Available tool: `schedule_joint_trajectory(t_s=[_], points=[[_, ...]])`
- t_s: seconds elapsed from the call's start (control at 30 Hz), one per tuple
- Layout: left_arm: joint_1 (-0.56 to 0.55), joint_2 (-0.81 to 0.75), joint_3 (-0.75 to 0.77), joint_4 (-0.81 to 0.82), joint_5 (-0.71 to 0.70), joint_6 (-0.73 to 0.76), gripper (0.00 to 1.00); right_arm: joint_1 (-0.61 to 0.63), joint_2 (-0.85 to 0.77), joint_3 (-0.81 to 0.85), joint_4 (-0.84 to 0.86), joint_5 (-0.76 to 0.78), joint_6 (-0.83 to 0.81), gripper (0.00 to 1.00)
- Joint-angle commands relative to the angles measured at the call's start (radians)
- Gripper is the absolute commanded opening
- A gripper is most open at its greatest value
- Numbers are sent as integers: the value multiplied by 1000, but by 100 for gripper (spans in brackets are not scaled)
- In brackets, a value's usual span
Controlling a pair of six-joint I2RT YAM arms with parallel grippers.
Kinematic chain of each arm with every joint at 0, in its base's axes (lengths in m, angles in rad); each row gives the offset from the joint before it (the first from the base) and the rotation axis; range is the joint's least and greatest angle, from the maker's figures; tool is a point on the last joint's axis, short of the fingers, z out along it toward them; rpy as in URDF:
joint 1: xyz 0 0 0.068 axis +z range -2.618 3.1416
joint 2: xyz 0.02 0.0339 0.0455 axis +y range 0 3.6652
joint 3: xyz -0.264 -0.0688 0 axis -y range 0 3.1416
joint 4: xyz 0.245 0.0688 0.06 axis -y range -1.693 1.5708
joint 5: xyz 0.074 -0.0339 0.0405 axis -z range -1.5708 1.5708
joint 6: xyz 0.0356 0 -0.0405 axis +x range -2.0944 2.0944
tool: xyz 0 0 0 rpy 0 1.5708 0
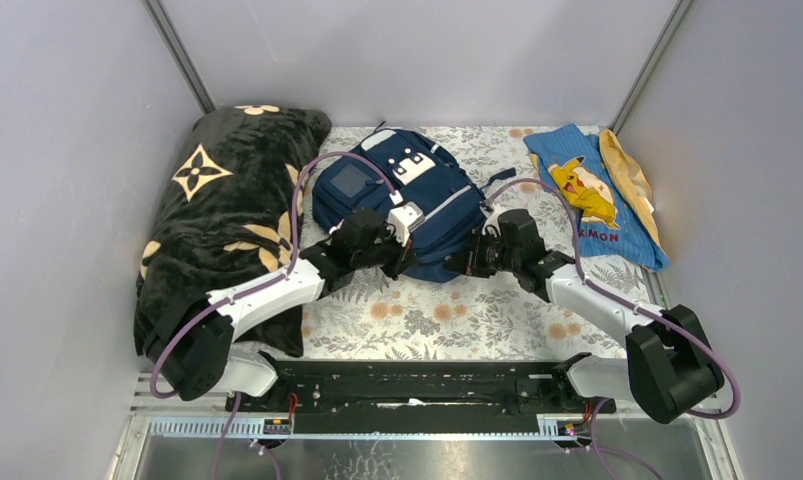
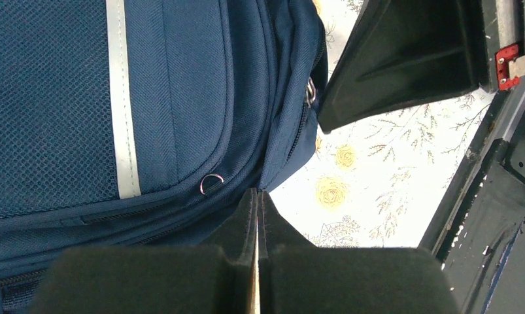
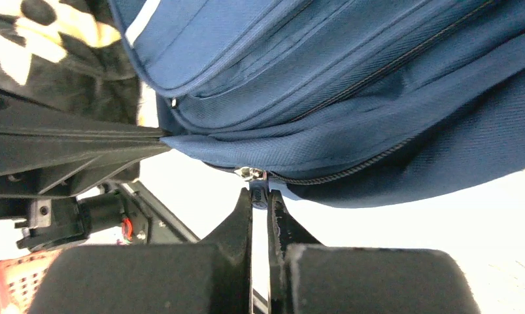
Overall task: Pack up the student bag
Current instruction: Zip the student bag at the center of the board.
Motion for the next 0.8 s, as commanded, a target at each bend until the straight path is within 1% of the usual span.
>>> schedule_joint_trajectory(t_s=[0.0, 0.1, 0.27, 0.3, 0.43, 0.53, 0.67, 0.7, 0.73, 0.77], points=[[9, -66, 1, 68, -39, 3, 0, -1, -36, 117, -251, 171, -133, 0], [11, -94, -19, 55, -52, 4, 0, -1, -31, 152, -333, 294, -181, 0], [11, -138, -33, -10, -61, 16, 0, -1, -11, 190, -380, 390, -216, 0], [11, -146, -33, -28, -52, 16, 0, -1, -5, 196, -383, 402, -226, 0], [11, -191, -43, -101, 21, 12, 0, -1, 54, 211, -380, 532, -266, 0], [11, -210, -46, -114, 53, 15, 0, -1, 68, 215, -351, 506, -280, 0], [1, -171, 3, -98, 61, 18, 0, -1, 41, 206, -320, 466, -280, 0], [-3, -150, 20, -87, 53, 24, 5, -2, 34, 205, -319, 455, -280, 0], [-11, -123, 38, -77, 45, 24, 23, -1, 26, 200, -318, 443, -276, 0], [-20, -92, 58, -74, 39, 25, 35, -1, 13, 195, -315, 430, -264, 0]])
